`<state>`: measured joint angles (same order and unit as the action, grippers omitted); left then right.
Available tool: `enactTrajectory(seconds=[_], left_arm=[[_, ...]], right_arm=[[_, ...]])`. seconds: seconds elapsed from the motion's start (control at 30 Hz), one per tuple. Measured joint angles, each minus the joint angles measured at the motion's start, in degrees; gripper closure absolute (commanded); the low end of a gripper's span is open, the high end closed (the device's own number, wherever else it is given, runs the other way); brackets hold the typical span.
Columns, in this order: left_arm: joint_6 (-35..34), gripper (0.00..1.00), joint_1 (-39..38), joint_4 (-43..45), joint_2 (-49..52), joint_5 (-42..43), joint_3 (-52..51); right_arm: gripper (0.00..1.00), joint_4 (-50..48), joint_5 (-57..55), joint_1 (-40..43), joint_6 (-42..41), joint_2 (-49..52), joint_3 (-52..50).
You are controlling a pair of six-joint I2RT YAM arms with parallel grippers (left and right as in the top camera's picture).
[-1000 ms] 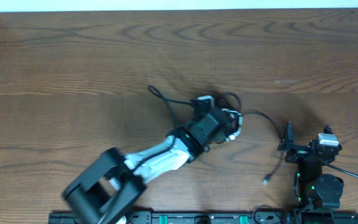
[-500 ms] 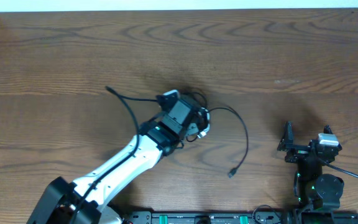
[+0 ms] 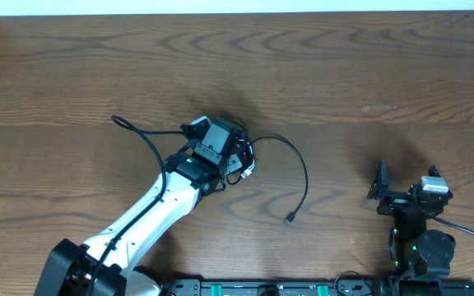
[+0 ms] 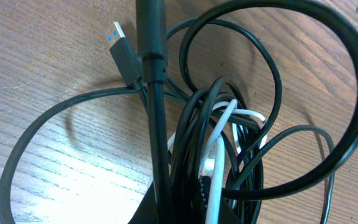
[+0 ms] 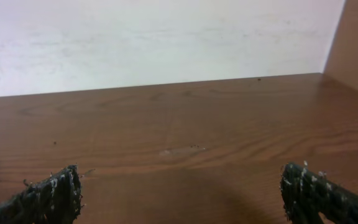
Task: Untangle cables
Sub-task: 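Lift the cable bundle with the left gripper and pull it left, then reach the right gripper toward the cable bundle held by the left gripper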
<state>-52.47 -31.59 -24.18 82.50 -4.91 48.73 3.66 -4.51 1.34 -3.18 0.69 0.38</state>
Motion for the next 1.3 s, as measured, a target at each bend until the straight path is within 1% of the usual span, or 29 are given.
enactTrajectory(seconds=[0.1, 0.4, 0.67, 0.83, 1.03, 1.2, 1.3], left_arm=[[-0.02, 0.92, 0.00, -0.04, 0.00, 1.16, 0.00], [-0.04, 0.92, 0.00, -0.74, -1.01, 8.35, 0.00], [-7.41, 0.92, 2.69, -7.21, -7.63, 10.78, 0.00], [-9.35, 0.92, 3.32, -9.62, -10.82, 11.32, 0.00], [-10.12, 0.92, 3.32, -10.29, -11.26, 12.09, 0.00], [-10.36, 0.92, 3.32, -10.32, -11.26, 12.13, 0.00], [-10.36, 0.92, 3.32, -10.29, -11.26, 12.13, 0.00]], right_arm=[[0.01, 0.00, 0.02, 0.00, 0.00, 0.00, 0.00], [0.01, 0.00, 0.00, 0.00, 0.00, 0.00, 0.00], [0.01, 0.00, 0.00, 0.00, 0.00, 0.00, 0.00], [0.01, 0.00, 0.00, 0.00, 0.00, 0.00, 0.00], [0.01, -0.26, 0.37, 0.00, -0.31, 0.00, 0.00], [0.01, -0.52, 2.38, 0.00, -2.78, 0.00, 0.00], [0.01, -0.92, 6.56, 0.00, -8.37, 0.00, 0.00]])
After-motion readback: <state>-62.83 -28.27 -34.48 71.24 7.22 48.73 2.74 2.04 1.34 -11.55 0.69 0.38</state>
